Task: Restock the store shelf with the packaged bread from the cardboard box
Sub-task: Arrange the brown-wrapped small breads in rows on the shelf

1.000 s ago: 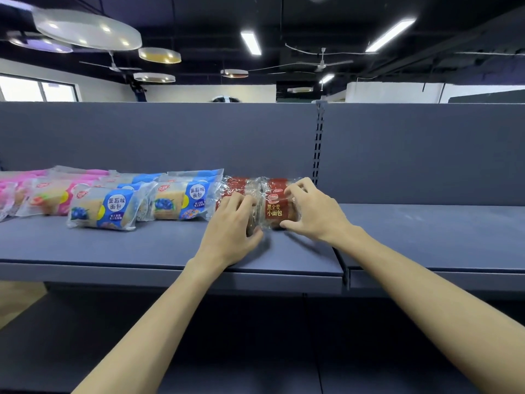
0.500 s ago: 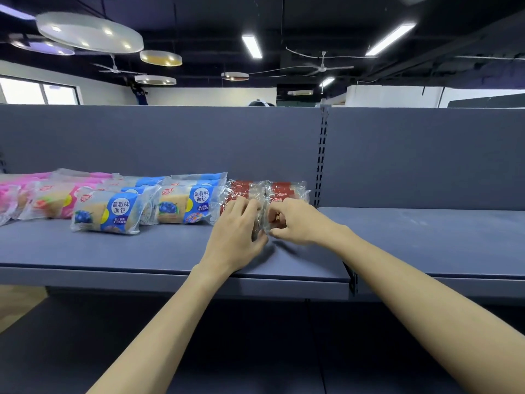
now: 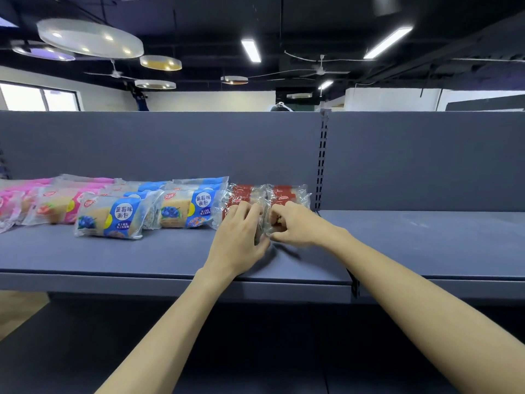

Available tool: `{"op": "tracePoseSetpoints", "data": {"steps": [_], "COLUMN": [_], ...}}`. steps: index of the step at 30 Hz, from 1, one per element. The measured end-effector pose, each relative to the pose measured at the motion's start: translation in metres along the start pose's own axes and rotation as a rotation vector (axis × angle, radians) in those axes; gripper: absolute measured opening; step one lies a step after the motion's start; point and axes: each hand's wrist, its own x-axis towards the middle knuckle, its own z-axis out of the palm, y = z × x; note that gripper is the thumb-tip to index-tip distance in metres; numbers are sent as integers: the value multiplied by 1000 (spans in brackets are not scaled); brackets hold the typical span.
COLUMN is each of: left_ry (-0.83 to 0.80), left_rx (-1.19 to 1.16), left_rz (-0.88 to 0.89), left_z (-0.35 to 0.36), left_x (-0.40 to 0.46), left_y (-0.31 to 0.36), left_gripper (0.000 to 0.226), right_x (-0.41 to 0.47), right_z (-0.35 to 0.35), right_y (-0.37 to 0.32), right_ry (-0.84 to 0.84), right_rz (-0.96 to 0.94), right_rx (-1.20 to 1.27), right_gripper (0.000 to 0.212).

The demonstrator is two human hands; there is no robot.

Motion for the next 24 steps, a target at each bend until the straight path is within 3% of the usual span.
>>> {"op": "tracePoseSetpoints", "data": {"steps": [16, 24], "left_ry": [0, -73], "left_rx": [-14, 35], "left_rz": [3, 21], "left_z": [-7, -49], "left_x": [-2, -29], "left_y": [5, -22], "left_gripper": [36, 36], "right_x": [-31, -36], "right_z": [-20, -45], "right_y": [-10, -30], "right_ry": [45, 109], "right_rz": [41, 80], "right_rx": [-54, -93], "right_gripper": [34, 40]}}
